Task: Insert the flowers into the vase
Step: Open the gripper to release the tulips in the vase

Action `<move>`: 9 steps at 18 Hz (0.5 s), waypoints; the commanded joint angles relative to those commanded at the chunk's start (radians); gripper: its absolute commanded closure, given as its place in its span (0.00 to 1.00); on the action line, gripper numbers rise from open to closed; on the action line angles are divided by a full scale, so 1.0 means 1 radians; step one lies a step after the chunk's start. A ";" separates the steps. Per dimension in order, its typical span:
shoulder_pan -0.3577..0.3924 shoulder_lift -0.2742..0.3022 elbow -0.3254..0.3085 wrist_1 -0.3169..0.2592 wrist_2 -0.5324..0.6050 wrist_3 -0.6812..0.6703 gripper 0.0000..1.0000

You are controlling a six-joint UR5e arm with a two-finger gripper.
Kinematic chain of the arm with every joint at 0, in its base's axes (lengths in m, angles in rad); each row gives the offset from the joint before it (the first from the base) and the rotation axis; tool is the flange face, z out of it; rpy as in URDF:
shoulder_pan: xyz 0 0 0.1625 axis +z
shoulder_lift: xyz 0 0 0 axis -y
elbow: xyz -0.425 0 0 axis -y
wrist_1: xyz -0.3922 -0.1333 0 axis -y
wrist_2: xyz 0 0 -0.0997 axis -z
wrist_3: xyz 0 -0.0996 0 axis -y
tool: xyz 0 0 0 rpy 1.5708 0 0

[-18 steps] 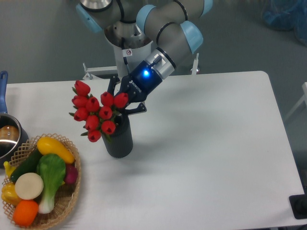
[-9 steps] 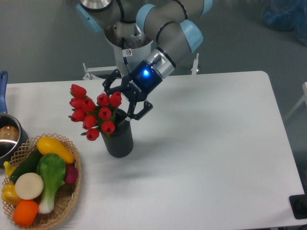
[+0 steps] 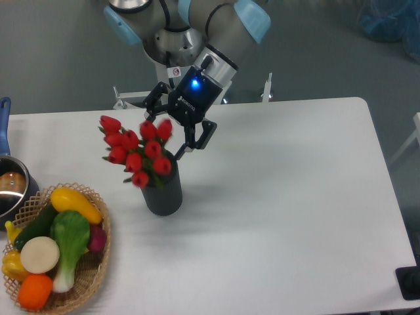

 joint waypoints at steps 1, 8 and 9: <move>0.000 0.000 0.000 0.000 0.000 0.000 0.00; 0.006 0.083 0.006 -0.003 0.073 -0.002 0.00; 0.006 0.101 0.008 -0.003 0.113 -0.005 0.00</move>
